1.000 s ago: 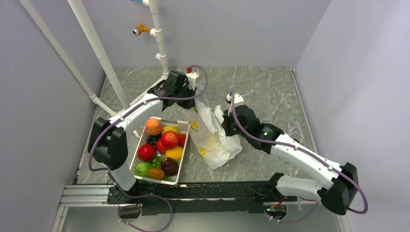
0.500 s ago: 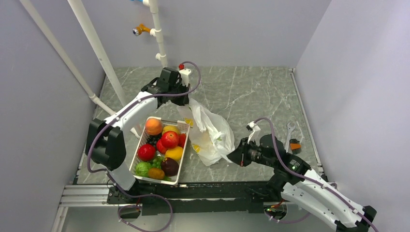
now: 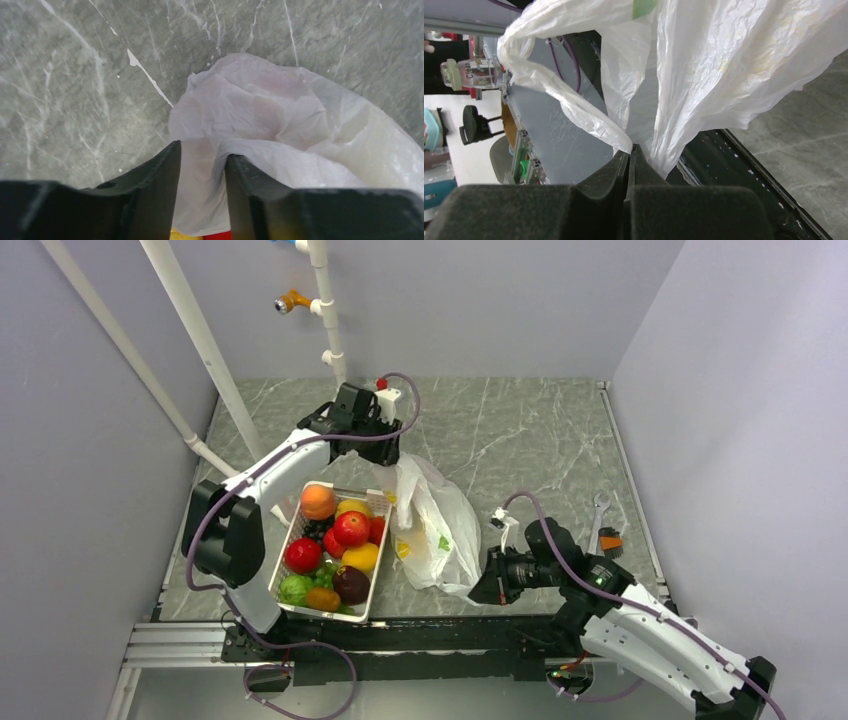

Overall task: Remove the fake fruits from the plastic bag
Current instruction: Untie the plastic bag at the center of the board, then adjust the plastic bag at the center of the board.

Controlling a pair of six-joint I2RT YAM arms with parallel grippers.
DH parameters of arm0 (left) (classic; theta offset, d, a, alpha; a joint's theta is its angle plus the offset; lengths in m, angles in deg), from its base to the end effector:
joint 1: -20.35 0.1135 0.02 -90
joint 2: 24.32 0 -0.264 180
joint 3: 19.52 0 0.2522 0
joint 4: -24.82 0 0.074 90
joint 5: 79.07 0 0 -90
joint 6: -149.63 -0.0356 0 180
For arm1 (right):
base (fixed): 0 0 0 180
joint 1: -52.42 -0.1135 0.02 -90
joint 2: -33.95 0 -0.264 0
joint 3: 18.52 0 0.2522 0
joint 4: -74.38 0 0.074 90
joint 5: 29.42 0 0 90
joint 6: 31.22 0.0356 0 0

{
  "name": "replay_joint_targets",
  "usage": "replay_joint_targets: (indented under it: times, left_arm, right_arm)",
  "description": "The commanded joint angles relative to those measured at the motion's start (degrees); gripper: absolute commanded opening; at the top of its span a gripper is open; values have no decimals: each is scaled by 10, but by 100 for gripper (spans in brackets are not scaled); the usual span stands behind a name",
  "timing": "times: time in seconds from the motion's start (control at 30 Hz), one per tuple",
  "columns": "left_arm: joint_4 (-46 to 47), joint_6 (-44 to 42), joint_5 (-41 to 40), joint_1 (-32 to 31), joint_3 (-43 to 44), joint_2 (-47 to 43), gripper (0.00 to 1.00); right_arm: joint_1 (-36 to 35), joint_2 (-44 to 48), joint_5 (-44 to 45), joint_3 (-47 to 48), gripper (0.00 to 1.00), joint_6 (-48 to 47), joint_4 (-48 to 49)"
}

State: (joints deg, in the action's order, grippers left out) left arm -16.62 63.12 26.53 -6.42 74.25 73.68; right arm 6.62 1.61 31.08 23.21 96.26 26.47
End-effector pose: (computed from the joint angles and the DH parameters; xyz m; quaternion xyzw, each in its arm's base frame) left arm 0.3385 -0.1815 0.2789 0.2353 0.8883 -0.2189 0.3280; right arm 0.0766 0.1039 0.2305 -0.1735 0.8608 0.4504 0.1615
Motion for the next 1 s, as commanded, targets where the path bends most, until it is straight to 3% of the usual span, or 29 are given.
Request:
replay_joint_targets:
  times: [0.0,0.17,0.2,0.23,0.4,0.5,0.57,0.73,0.97]
  left_arm:
    - [51,-20,22,4,-15,-50,52]
    - [74,-28,19,-3,-53,-123,66]
    - [76,-26,12,-5,-63,-142,81]
    - [79,-15,-9,-7,-75,-161,87]
    - [50,62,-99,-27,-113,-271,97]
    - [45,135,-79,-44,-134,-317,99]
    - [47,169,-114,-92,-142,-332,99]
    - [-3,208,-301,-233,-97,-284,99]
    - [-136,272,-523,-337,10,-149,98]
  right_arm:
    - [-3,22,15,20,0,3,-24]
    - [-2,51,100,30,0,13,-23]
    - [-2,58,114,35,0,10,-21]
    - [-2,66,125,39,0,7,-21]
    - [-2,97,164,44,0,-15,-26]
    - [-2,92,145,42,0,-29,-19]
    - [-2,91,138,40,0,-30,-18]
    - [-2,116,127,36,0,-33,-8]
    - [-2,137,114,36,0,-37,-4]
